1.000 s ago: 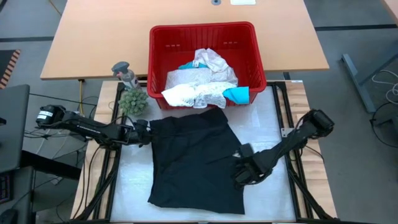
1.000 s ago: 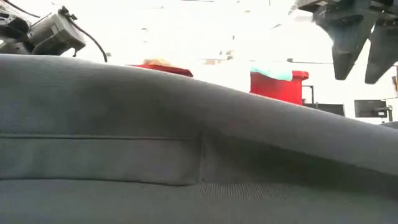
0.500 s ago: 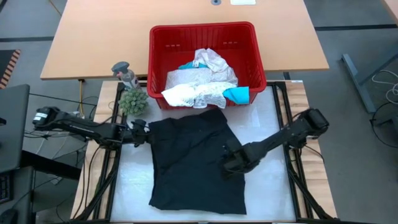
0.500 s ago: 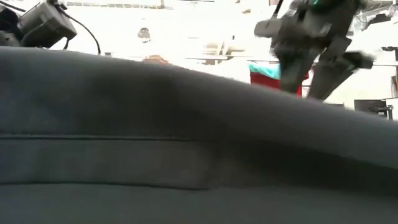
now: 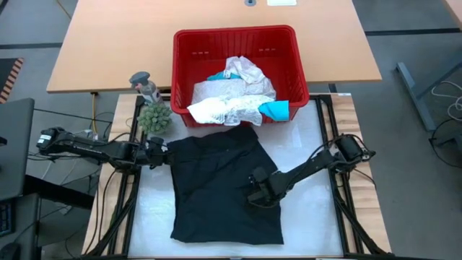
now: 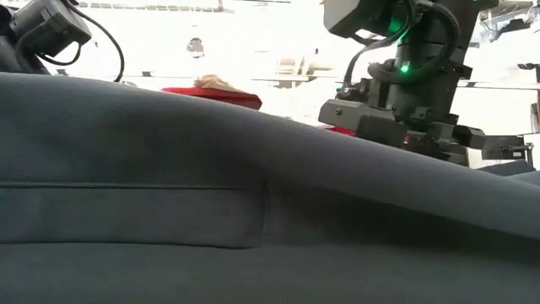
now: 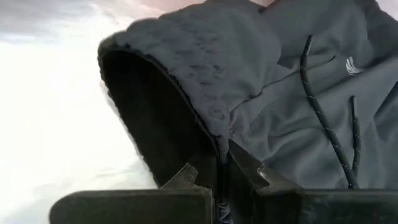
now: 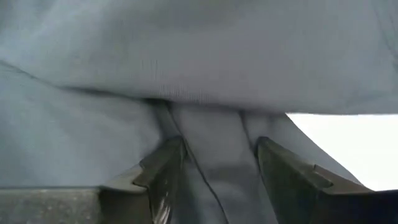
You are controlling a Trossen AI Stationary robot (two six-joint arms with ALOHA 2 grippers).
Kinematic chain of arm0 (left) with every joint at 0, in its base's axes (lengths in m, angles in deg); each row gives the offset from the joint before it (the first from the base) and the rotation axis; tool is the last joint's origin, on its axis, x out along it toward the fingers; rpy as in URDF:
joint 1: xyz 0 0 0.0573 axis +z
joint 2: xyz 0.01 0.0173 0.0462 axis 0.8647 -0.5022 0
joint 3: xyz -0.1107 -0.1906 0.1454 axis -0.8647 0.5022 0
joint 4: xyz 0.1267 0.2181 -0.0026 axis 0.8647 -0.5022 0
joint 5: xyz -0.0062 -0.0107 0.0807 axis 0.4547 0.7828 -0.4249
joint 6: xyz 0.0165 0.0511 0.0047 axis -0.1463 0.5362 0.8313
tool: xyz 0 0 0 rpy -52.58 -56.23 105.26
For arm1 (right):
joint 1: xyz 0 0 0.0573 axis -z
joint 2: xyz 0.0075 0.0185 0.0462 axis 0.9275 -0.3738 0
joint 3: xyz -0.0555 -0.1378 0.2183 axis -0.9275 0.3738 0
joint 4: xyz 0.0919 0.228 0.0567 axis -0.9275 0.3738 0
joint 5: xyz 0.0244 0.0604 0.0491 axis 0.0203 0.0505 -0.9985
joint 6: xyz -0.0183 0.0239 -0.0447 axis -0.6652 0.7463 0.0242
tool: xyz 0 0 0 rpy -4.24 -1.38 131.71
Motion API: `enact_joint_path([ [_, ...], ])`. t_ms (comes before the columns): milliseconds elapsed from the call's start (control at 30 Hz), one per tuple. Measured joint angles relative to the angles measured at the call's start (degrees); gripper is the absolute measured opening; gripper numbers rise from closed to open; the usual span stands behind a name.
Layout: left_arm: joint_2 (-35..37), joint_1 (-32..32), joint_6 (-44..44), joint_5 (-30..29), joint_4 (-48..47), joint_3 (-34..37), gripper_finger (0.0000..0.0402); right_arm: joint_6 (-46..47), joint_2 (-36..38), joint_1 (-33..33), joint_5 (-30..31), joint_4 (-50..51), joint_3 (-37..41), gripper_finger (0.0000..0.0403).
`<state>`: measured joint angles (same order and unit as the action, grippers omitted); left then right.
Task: Fold Laundry from Bin
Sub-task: Fold the black shorts
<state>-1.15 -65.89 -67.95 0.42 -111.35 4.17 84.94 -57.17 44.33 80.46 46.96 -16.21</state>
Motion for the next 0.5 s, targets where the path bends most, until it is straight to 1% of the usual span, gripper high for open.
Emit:
enact_joint_path([
  [133, 2.7, 0.0, -0.8, -0.1, -9.8, -1.4, 0.0003, 1.8, 0.1, -1.3, 0.0, 0.0, 0.1, 0.0232],
  [233, 3.5, 0.0, -0.1, 0.3, -12.1, -1.4, 0.0003, 2.7, 0.0, -1.9, -0.4, 0.0, 0.1, 0.0232],
  [300, 3.6, 0.0, 3.0, 0.7, -10.9, -1.4, 0.0008, 3.3, 0.0, -2.1, -0.6, 0.0, 0.1, 0.0232],
  [367, 3.6, 0.0, 5.5, 0.1, -7.9, -1.4, 0.0022, 3.3, 0.0, -2.1, -0.8, 0.0, 0.1, 0.0232],
  [500, 2.8, 0.0, 10.7, -1.7, -1.8, -1.5, 0.0068, 3.5, -0.1, -2.1, -0.9, 0.0, 0.2, 0.0232],
])
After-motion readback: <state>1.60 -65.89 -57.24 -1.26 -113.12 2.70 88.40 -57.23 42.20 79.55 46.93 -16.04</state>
